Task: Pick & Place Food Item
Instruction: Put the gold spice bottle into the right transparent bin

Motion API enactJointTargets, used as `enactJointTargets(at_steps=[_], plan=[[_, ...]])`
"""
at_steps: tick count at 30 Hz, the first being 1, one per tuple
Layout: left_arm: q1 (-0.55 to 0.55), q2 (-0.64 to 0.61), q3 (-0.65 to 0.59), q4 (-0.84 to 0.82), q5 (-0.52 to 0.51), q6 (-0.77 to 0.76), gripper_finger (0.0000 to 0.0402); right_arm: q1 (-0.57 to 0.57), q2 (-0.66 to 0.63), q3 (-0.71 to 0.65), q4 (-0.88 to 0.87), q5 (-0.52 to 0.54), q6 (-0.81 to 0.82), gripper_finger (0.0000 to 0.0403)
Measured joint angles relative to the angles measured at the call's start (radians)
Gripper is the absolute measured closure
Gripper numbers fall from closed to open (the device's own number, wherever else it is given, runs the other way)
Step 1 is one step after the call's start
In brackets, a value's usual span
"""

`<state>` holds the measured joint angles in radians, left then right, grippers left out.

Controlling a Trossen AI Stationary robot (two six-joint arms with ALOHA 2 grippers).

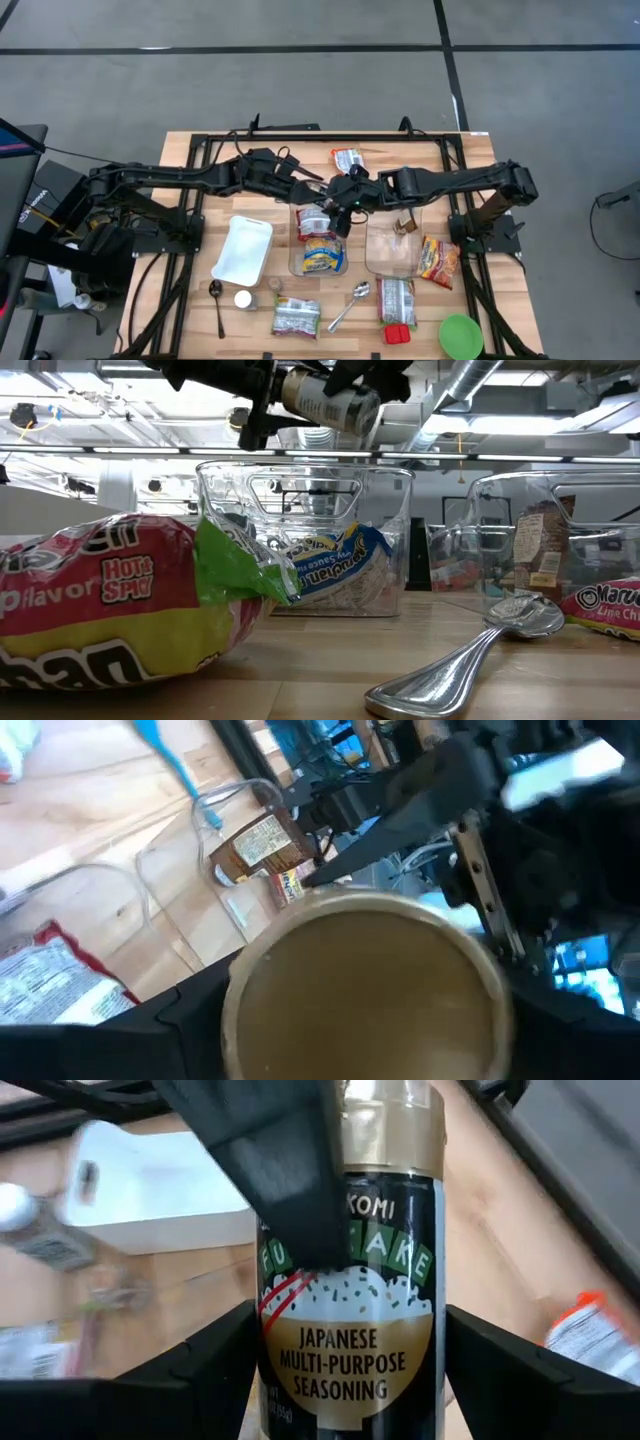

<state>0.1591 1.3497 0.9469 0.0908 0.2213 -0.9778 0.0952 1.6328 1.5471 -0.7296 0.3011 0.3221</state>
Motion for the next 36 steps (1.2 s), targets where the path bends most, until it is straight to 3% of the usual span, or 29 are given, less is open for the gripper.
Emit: enactJointTargets(at_steps=[13,25,36], plan=[[0.004,-0.023,-0.002,0.016,0.002,0.066,0.0038,0.002,-0.052,0.000,-0.062,0.011,0.040,0.0133],[0.055,-0.076,-0.001,0.021,0.021,0.098,0.0033,0.015,-0.124,0.000,-0.128,0.018,0.109,0.0133],[0.084,-0.173,-0.002,0.022,0.012,0.261,0.0032,0.016,-0.197,0.000,-0.166,0.042,0.160,0.0133]])
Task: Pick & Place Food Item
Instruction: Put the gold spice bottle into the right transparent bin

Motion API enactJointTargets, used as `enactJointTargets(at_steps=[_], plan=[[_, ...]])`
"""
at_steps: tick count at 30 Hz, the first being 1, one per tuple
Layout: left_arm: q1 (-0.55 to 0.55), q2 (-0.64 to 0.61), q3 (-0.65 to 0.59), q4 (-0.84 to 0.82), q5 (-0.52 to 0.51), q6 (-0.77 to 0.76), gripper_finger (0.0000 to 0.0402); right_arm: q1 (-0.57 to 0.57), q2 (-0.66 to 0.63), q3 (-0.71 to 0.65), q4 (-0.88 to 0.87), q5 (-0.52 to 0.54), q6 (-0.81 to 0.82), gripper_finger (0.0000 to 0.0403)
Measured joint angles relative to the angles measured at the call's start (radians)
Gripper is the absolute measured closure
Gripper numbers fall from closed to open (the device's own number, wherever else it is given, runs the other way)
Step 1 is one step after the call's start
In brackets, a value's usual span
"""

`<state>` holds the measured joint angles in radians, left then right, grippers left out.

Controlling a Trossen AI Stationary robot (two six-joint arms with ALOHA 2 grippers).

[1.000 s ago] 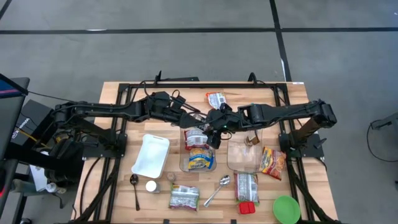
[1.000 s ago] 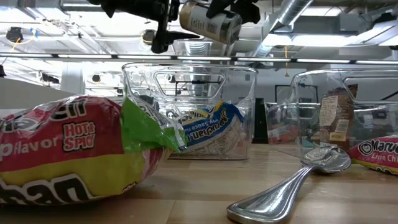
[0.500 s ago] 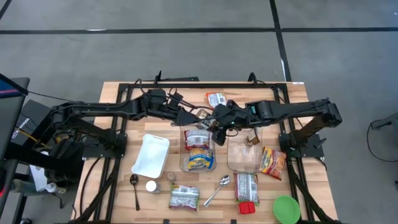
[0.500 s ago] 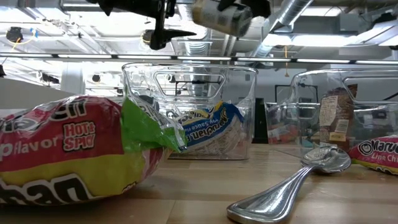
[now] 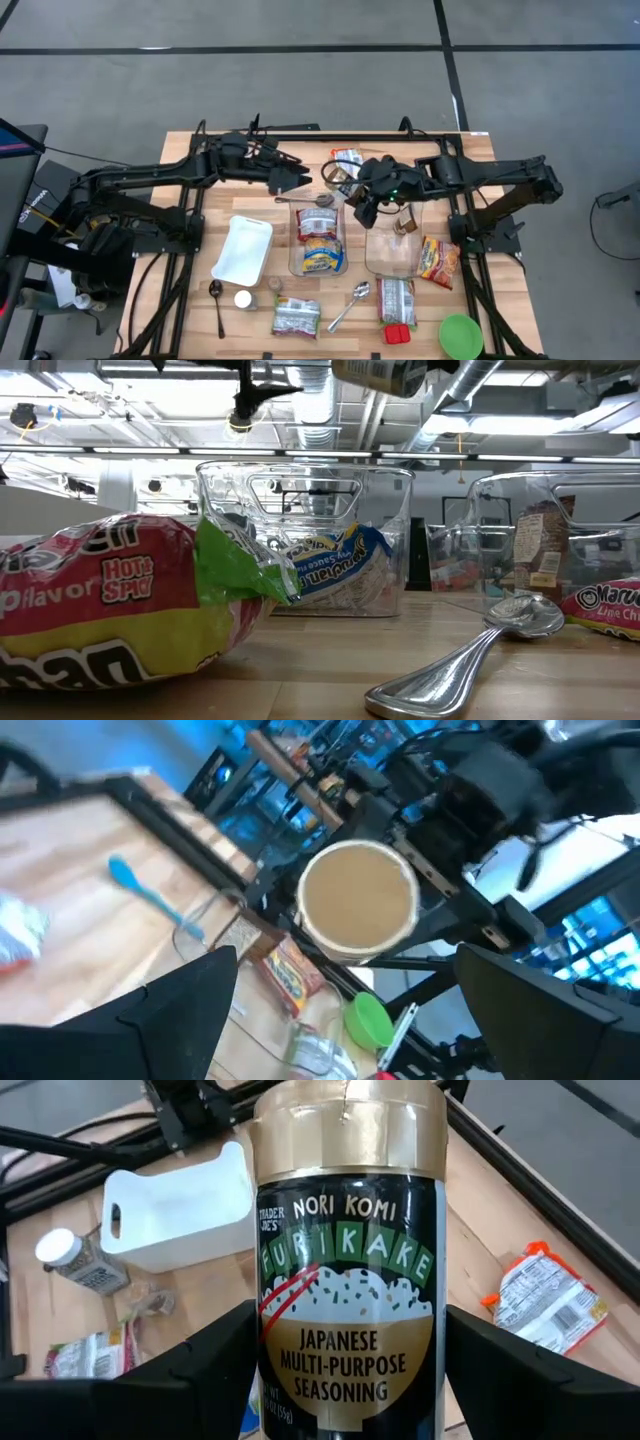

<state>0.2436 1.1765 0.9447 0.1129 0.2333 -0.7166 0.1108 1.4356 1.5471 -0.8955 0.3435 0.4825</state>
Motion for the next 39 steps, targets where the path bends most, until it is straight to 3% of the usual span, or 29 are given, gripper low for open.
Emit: enactJointTargets(at_steps=[11,20,31,39], plan=[[-0.034,-0.030,-0.005,-0.035,-0.001,0.238,0.0032,0.000,-0.032,0.000,-0.018,0.062,0.042,0.0133],[-0.049,-0.023,-0.106,-0.026,-0.001,0.240,0.0046,0.001,-0.031,-0.068,-0.013,0.117,0.129,0.0133],[-0.096,-0.023,-0.266,0.237,-0.004,0.181,0.0073,0.020,-0.031,-0.232,0.284,0.128,0.165,0.0133],[-0.114,-0.023,-0.320,0.295,-0.059,0.174,0.0082,0.020,-0.026,-0.270,0.484,0.129,0.136,0.0133]])
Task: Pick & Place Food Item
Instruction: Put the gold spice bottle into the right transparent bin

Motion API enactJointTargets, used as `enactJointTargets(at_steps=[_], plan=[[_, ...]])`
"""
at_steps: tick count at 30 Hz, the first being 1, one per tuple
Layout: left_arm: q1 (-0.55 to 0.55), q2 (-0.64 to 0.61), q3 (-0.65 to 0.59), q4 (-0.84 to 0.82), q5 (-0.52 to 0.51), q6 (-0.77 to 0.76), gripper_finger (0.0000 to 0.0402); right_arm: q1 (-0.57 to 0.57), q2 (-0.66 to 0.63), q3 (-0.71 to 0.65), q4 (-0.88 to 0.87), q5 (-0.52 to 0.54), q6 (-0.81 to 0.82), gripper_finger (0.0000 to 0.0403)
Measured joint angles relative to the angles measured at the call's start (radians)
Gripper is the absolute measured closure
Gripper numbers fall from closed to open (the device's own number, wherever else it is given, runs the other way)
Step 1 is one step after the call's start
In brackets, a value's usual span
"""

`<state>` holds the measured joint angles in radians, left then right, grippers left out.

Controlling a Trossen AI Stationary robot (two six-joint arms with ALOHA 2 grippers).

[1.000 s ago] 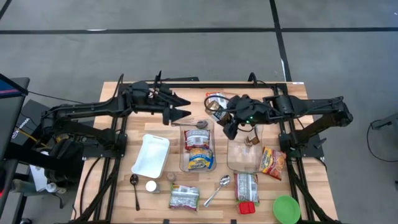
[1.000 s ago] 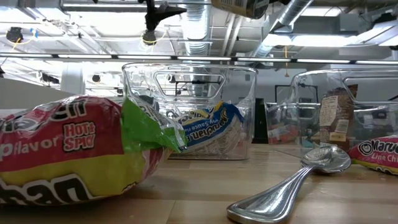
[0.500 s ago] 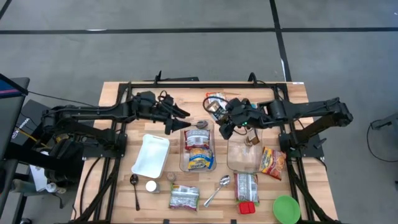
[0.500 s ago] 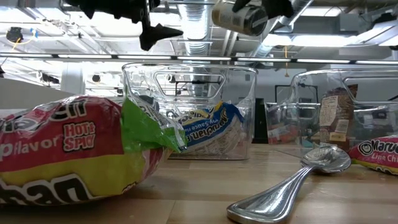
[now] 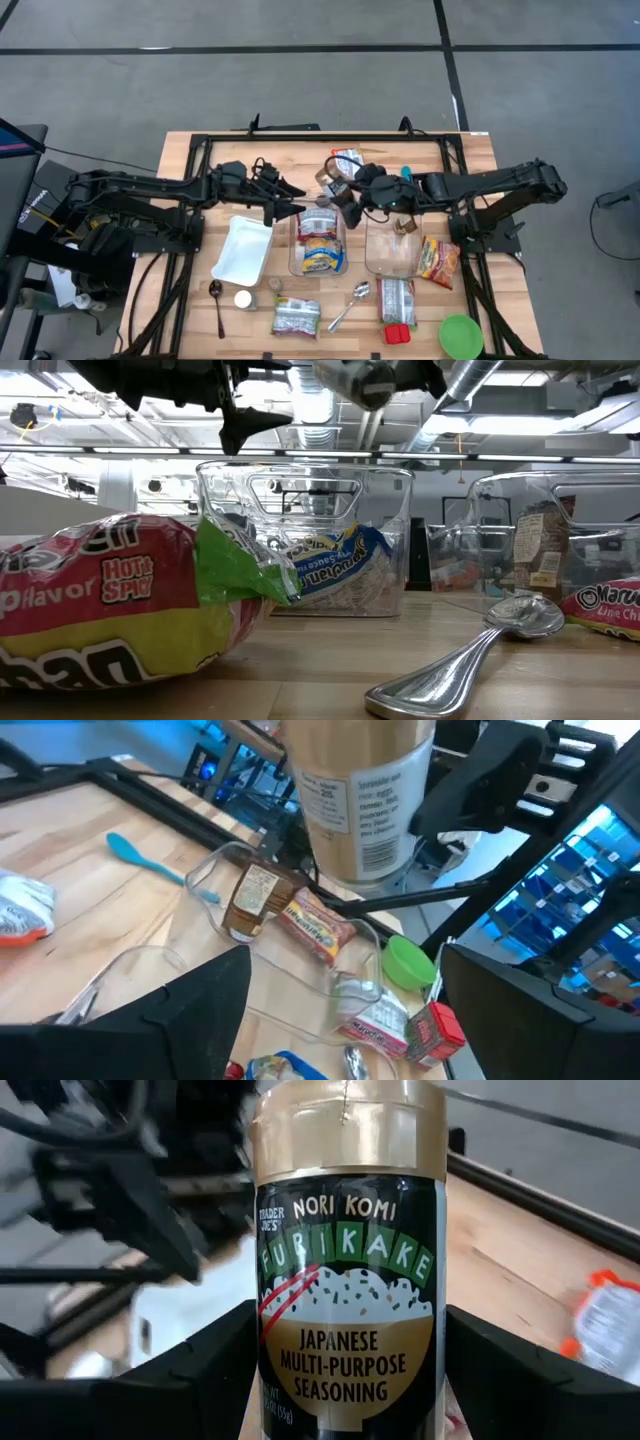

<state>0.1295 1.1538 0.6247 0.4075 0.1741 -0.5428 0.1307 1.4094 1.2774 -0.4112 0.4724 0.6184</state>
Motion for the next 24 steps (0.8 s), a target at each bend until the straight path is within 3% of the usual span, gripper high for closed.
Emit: enactJointTargets(at_steps=[10,24], plan=[[-0.014,0.000,-0.005,0.007,0.001,-0.049,0.0082,0.000,0.002,0.000,0.116,-0.001,-0.040,0.0133],[-0.026,0.000,-0.005,0.020,0.003,-0.061,0.0082,0.000,0.002,0.000,0.113,-0.003,-0.054,0.0133]])
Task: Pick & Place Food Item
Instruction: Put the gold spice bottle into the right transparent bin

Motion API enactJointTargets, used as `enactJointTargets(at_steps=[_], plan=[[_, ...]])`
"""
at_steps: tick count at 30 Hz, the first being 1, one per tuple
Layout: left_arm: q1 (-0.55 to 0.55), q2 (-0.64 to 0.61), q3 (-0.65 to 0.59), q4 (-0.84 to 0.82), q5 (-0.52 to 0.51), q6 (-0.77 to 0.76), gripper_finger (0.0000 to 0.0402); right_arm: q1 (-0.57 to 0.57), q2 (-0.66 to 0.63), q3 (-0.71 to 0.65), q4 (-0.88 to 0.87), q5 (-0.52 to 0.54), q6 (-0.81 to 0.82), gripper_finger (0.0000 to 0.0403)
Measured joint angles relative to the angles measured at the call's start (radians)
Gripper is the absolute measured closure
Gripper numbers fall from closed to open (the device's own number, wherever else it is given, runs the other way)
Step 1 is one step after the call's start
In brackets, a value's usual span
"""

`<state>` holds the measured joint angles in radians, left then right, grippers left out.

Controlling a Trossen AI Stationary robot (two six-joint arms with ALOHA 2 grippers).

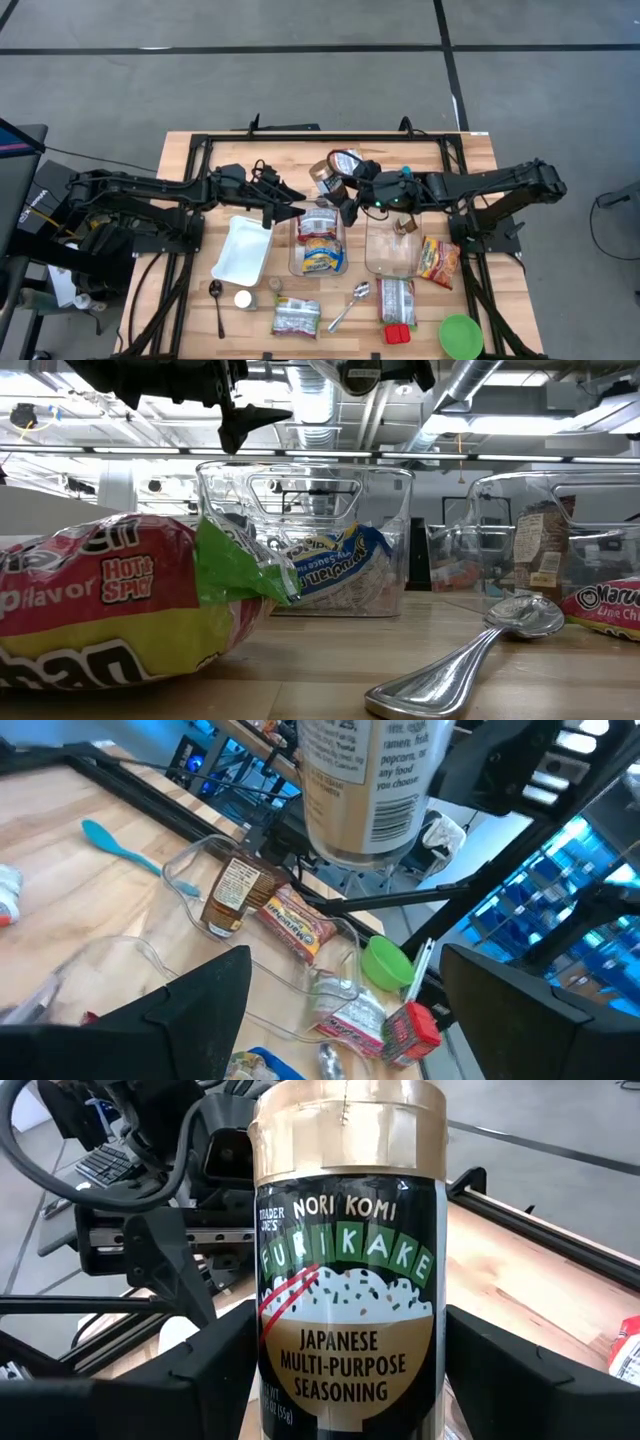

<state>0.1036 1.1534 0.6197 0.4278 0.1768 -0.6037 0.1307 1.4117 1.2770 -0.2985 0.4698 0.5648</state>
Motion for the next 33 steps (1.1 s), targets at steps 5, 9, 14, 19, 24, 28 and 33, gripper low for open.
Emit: enactJointTargets(at_steps=[5,9,14,19,24,28,33], plan=[[0.000,0.000,0.000,0.000,0.003,-0.035,0.0071,0.000,0.000,0.000,0.000,0.000,-0.013,0.0133],[0.000,0.000,0.000,0.000,0.003,-0.064,0.0044,0.000,0.000,0.000,0.000,0.000,-0.016,0.0133],[-0.005,0.000,0.000,0.003,0.003,-0.047,0.0023,0.000,0.000,0.000,0.006,-0.001,-0.016,0.0132],[-0.006,0.001,0.000,0.051,0.002,-0.026,0.0023,0.000,0.000,0.000,0.039,-0.020,-0.016,0.0132],[-0.008,0.035,0.001,0.129,-0.002,-0.036,0.0027,0.000,0.000,0.000,0.086,-0.040,-0.015,0.0132],[-0.013,0.083,0.000,0.213,-0.001,-0.049,0.0027,0.000,0.000,0.001,0.118,-0.058,-0.015,0.0132],[-0.013,0.124,0.001,0.314,-0.001,-0.050,0.0027,0.000,0.000,0.001,0.116,-0.080,0.020,0.0132]])
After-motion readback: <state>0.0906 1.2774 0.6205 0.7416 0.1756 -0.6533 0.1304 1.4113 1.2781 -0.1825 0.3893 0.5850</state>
